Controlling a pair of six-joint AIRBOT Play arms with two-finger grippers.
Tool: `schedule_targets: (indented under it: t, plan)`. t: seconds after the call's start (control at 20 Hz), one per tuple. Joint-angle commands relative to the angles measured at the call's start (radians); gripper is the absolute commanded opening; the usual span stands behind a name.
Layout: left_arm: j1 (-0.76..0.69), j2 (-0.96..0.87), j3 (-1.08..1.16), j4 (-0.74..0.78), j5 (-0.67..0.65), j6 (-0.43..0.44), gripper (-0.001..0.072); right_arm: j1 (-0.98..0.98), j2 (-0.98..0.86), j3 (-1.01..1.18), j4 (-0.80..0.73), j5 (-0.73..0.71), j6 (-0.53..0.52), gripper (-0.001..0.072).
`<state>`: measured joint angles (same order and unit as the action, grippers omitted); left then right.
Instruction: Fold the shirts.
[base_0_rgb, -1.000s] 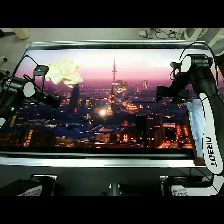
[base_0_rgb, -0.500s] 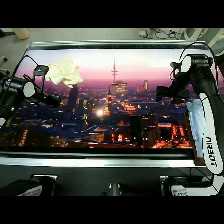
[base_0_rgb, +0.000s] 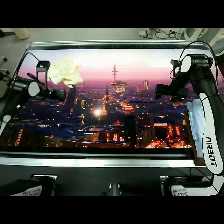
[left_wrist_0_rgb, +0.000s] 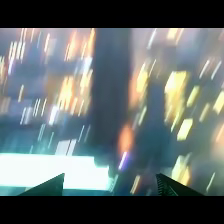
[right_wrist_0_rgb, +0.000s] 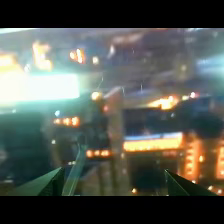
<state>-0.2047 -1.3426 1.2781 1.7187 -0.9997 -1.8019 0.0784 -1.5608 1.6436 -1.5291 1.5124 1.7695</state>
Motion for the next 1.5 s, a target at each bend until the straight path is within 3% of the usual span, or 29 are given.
schedule_targets:
  t: [0.0,0.25,0.4,0.75,0.8,0.85,0.95,1.05,1.3,1.45]
  plan:
    - [0.063,-0.163,0.159,-0.071,0.176,-0.031,0.071,0.0,-0.001,0.001,0.016,-0.04,0.0,0.0673]
    - [0.283,-0.635,0.719,-0.362,-0.058,-0.032,0.0711,0.0,-0.001,0.001,0.124,-0.073,-0.013,0.0674]
    - [0.334,-0.726,0.765,-0.475,0.018,-0.032,0.0711,0.0,-0.001,0.001,0.15,-0.111,-0.02,0.0674]
    - [0.319,-0.824,0.76,-0.537,0.16,-0.032,0.0705,0.0,-0.001,0.001,0.162,-0.146,-0.032,0.0674]
    - [0.319,-0.834,0.76,-0.549,0.163,-0.032,0.0664,0.0,-0.001,0.001,0.162,-0.143,-0.031,0.0674]
    - [0.32,-0.843,0.76,-0.55,0.163,-0.032,0.0492,0.0,-0.001,0.001,0.162,-0.142,-0.031,0.0674]
    - [0.324,-0.842,0.76,-0.556,0.159,-0.032,0.0055,0.0,-0.001,0.001,0.167,-0.14,-0.032,0.0674]
    - [0.319,-0.792,0.76,-0.577,0.15,0.0,0.0026,0.0,-0.001,0.001,0.164,-0.142,-0.061,0.0674]
    - [0.198,-0.341,0.759,-0.575,0.142,0.341,0.0024,0.0,0.016,0.04,0.157,-0.21,-0.213,0.0673]
    - [0.047,-0.025,0.729,-0.56,0.117,0.381,0.0025,0.0,0.116,0.105,0.138,-0.207,-0.238,0.0673]
